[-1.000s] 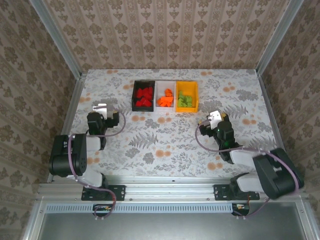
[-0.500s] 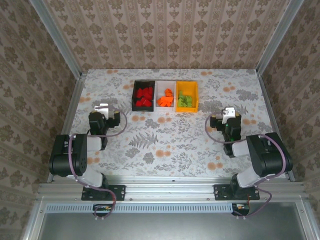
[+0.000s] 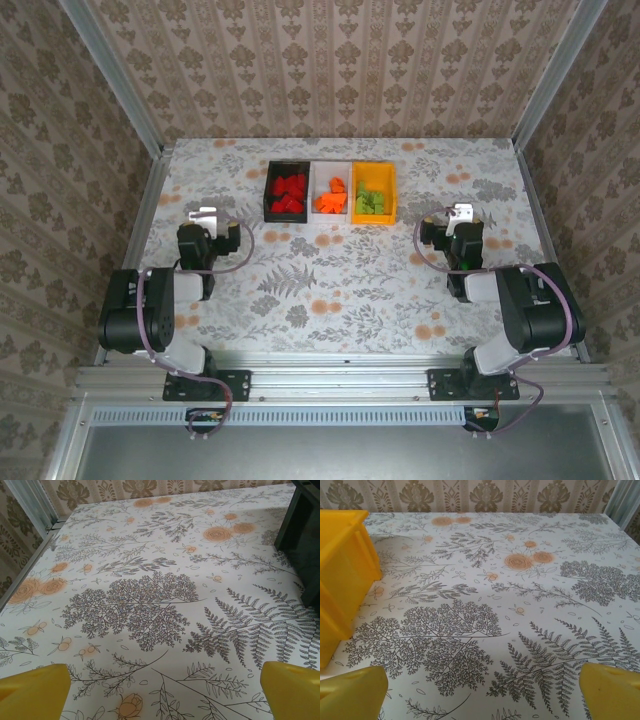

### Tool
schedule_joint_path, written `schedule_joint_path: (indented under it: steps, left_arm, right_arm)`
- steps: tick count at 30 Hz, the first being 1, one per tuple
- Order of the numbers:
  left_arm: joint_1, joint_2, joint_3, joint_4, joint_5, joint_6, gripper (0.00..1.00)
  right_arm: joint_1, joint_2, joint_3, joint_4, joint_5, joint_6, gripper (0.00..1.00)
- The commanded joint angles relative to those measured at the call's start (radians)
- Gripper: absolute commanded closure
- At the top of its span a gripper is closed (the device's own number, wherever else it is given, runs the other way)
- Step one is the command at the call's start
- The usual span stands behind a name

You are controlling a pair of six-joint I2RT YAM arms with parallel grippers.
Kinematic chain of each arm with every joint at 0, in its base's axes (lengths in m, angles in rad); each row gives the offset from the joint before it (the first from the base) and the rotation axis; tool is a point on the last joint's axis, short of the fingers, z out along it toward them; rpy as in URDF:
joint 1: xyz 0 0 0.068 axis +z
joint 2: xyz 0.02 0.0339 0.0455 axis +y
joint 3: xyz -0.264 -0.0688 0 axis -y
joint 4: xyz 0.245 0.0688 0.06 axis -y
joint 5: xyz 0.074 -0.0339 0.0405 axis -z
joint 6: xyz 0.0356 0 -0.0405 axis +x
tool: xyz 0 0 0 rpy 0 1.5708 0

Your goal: Sort the legos into containers by color

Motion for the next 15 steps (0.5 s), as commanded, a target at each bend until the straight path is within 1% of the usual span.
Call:
schedule_joint_path:
  steps: [1, 11, 15]
  left_arm:
    - [0.016, -0.008, 0.001, -0.001, 0.032, 0.002, 0.00]
    - [0.017, -0.007, 0.004, -0.007, 0.037, 0.003, 0.00]
    - [0.028, -0.005, 0.008, -0.014, 0.058, -0.004, 0.00]
  right_arm:
    - [0.002, -0.010, 0.005, -0.006, -0.013, 0.013, 0.00]
    - [0.002, -0.011, 0.006, -0.005, -0.014, 0.013, 0.00]
    - [0.002, -0.011, 0.005, -0.005, -0.014, 0.013, 0.00]
